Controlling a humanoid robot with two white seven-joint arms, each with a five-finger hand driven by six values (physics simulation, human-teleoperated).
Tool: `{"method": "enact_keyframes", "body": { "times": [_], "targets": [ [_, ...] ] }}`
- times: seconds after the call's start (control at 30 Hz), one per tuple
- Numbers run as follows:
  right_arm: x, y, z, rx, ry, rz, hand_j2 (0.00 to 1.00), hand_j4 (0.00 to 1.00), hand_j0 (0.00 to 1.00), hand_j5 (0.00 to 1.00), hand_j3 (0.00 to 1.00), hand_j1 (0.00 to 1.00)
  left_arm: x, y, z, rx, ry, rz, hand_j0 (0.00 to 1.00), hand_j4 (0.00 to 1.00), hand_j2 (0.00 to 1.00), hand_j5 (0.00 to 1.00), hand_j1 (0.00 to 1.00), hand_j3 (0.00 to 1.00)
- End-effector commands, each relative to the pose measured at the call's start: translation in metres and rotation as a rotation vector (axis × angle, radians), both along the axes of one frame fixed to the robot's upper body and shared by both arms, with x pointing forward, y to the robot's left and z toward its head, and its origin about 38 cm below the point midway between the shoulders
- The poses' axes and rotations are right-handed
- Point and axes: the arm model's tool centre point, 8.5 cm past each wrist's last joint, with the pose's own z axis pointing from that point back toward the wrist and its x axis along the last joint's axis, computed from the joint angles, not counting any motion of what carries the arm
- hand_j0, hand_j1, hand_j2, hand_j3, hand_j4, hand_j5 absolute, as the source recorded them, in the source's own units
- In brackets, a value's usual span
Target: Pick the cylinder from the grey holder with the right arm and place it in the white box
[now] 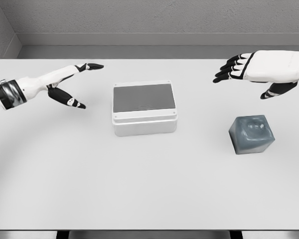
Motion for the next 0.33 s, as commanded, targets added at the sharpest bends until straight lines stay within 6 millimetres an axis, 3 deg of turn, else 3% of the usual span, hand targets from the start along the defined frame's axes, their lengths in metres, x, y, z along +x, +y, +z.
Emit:
{"method": "enact_keyframes", "body": {
  "times": [0.0,0.1,0.3],
  "targets": [
    [0.0,0.0,0.001,0.007,-0.001,-0.003,1.0,1.0,1.0,1.0,1.0,1.0,-0.002,0.025,0.001,-0.019,-0.003,0.034,1.0,1.0,1.0,1.0,1.0,1.0],
    [0.0,0.0,0.001,0.005,0.0,-0.003,1.0,1.0,1.0,1.0,1.0,1.0,-0.002,0.047,-0.006,-0.008,0.027,0.091,1.0,1.0,1.0,1.0,1.0,1.0],
    [0.0,0.0,0.0,0.005,0.002,-0.001,1.0,1.0,1.0,1.0,1.0,1.0,-0.003,0.057,-0.008,-0.006,0.04,0.115,1.0,1.0,1.0,1.0,1.0,1.0]
  ]
}}
